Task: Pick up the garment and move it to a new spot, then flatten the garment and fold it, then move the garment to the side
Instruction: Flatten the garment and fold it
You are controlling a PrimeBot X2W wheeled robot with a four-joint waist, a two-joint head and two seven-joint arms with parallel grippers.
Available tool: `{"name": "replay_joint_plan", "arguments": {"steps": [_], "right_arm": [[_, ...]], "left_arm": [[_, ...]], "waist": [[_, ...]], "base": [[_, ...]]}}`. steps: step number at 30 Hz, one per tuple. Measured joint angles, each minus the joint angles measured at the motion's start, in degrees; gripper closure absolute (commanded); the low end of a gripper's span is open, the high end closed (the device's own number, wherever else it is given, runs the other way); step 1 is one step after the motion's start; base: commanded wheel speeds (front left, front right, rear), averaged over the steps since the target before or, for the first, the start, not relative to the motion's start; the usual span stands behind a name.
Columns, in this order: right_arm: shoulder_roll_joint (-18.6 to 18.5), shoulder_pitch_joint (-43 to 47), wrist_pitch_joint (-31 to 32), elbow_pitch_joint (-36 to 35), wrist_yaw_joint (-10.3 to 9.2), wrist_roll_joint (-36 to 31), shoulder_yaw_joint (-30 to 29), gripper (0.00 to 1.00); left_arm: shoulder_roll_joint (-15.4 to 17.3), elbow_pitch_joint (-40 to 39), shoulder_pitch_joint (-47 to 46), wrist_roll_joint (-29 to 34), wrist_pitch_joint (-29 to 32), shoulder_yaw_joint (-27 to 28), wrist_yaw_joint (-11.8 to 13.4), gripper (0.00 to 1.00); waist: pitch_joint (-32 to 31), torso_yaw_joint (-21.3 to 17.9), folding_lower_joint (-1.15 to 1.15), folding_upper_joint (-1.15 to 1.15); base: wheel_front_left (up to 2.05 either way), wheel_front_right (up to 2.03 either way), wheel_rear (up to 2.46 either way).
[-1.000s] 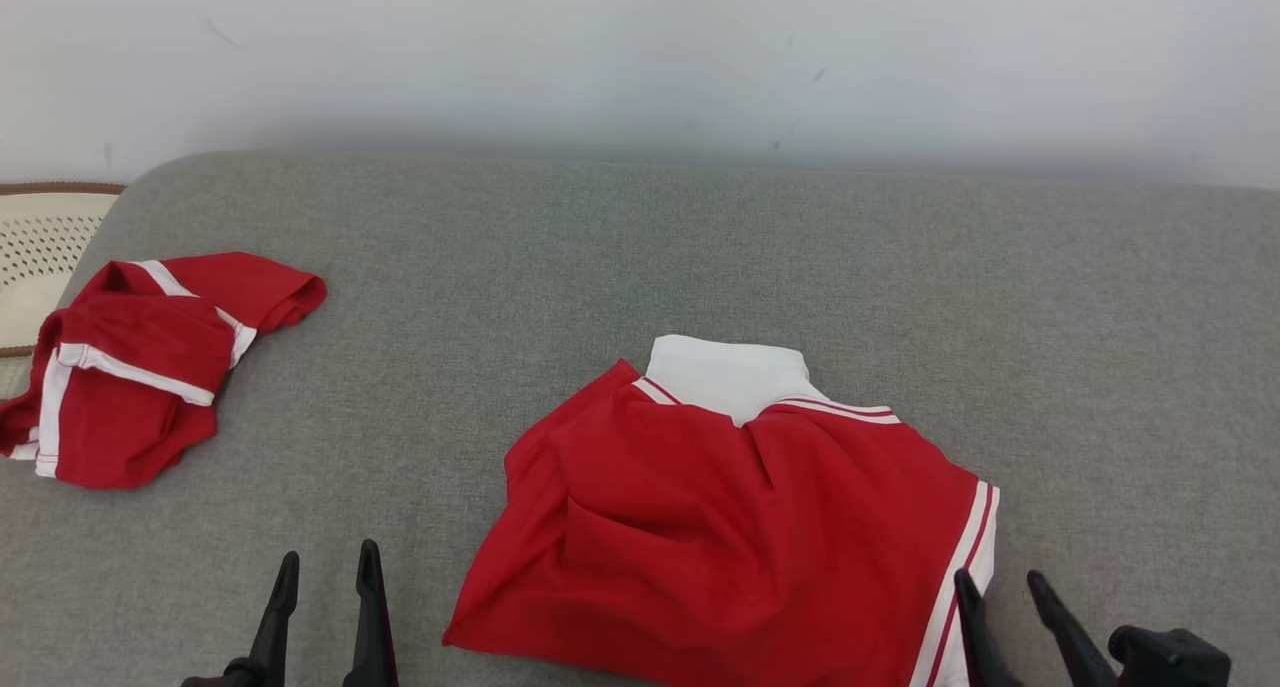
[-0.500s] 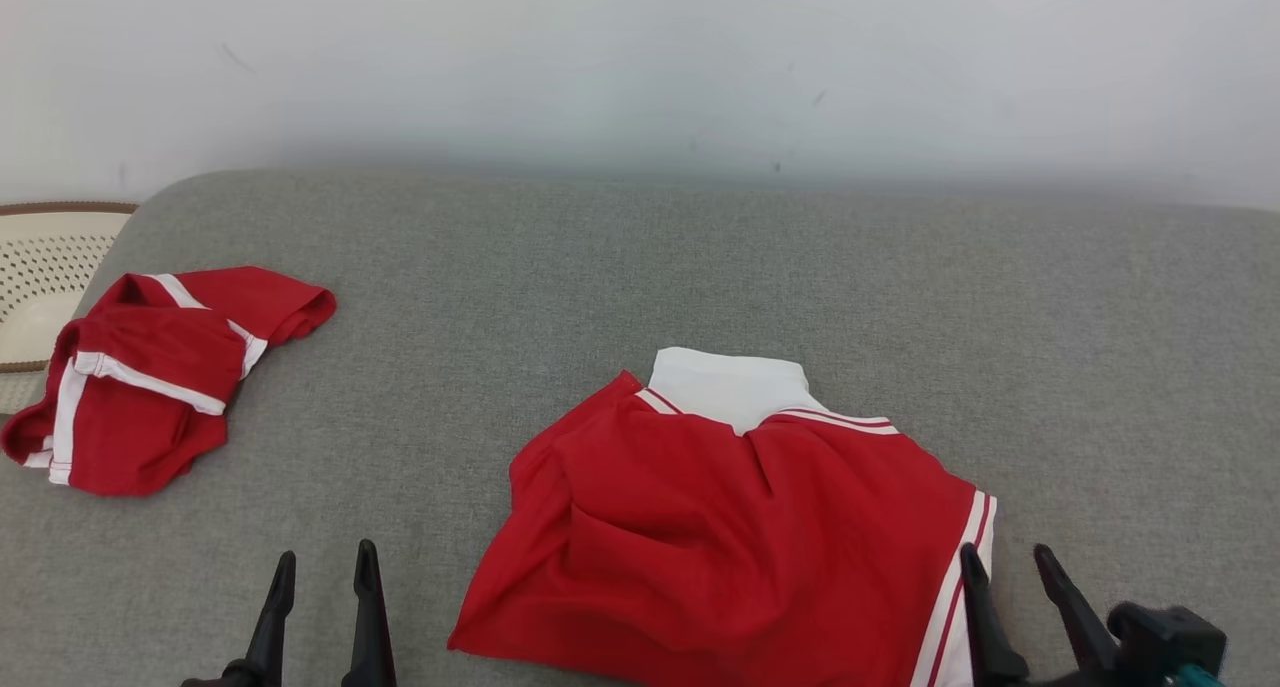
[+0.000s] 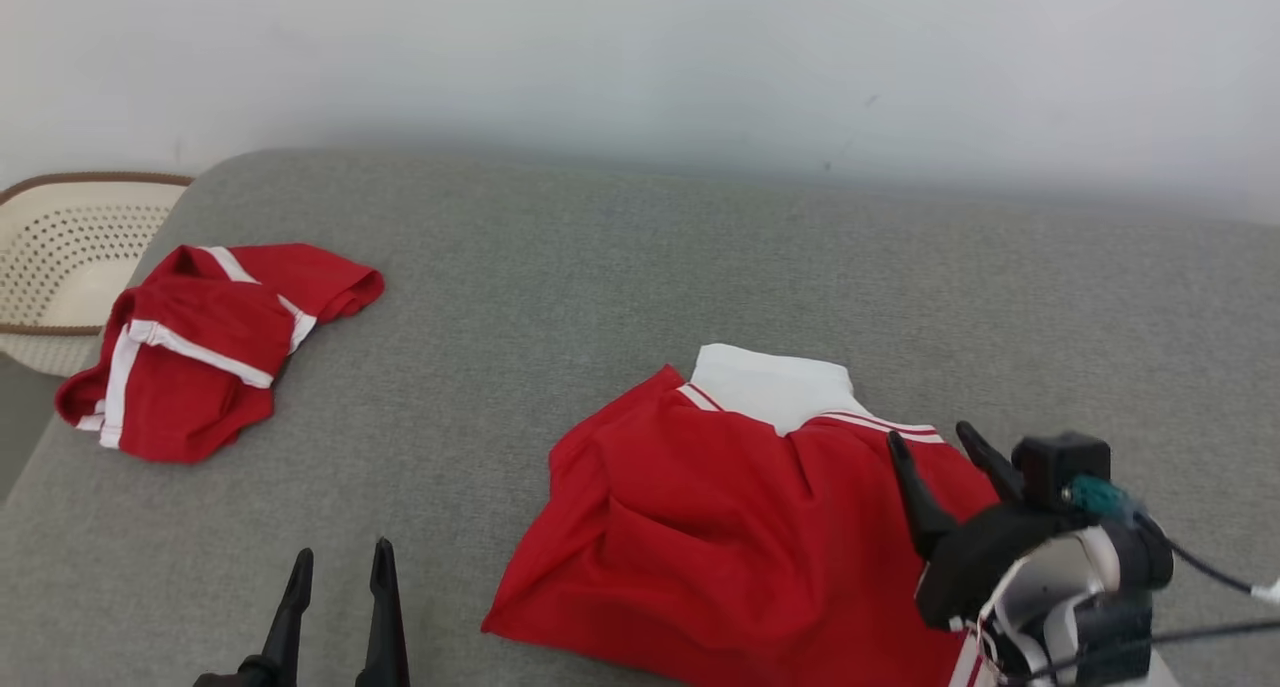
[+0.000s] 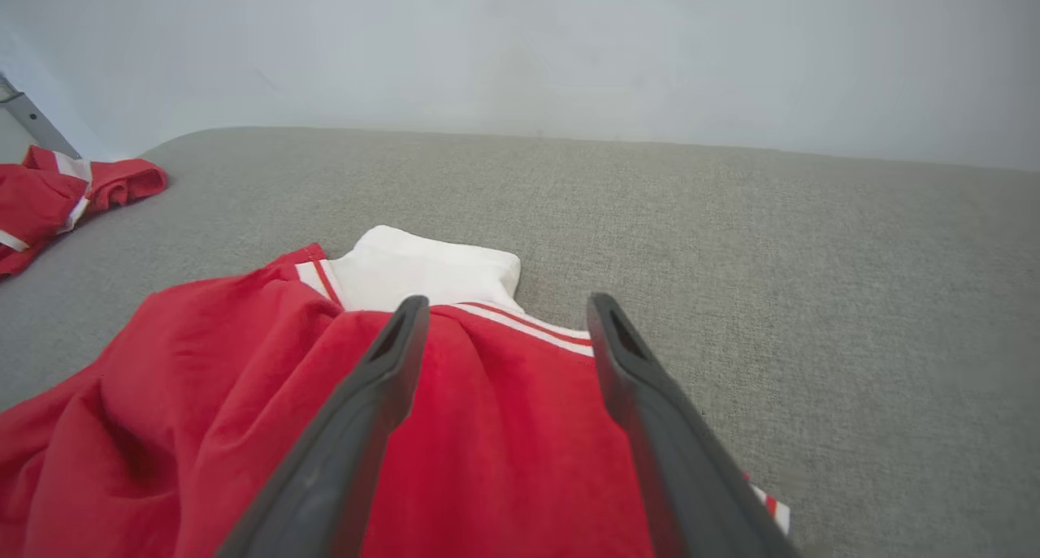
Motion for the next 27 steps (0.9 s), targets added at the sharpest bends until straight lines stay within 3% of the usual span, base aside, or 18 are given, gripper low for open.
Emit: {"name": "replay_joint_plan", "arguments": {"steps": [16, 25, 26, 27], "right_arm": [[-3.7, -23.5, 4.9, 30.2, 0.0, 5.8, 7.2, 0.0], [-4.3, -30.7, 8.7, 42.4, 0.0, 7.7, 10.9, 0.0], [-4.3, -31.4, 9.1, 43.4, 0.0, 7.7, 11.4, 0.13], [-4.3, -31.9, 9.5, 44.5, 0.0, 7.8, 11.8, 0.78]], "left_arm": [[0.0, 1.0, -2.5, -1.4, 0.0, -3.6, 0.2, 0.0], [0.0, 1.2, -3.7, -1.8, 0.0, -4.8, 0.3, 0.0], [0.0, 1.2, -3.7, -1.8, 0.0, -4.8, 0.4, 0.0], [0.0, 1.2, -3.7, -1.8, 0.0, -4.9, 0.4, 0.0]], "waist": [[3.0, 5.6, 0.01, 0.0], [4.9, 8.3, 0.01, 0.0], [5.1, 8.5, 0.0, 0.0], [5.3, 8.6, 0.0, 0.0]], "base": [[0.0, 0.0, 0.0], [0.0, 0.0, 0.0], [0.0, 0.0, 0.0], [0.0, 0.0, 0.0]]}}
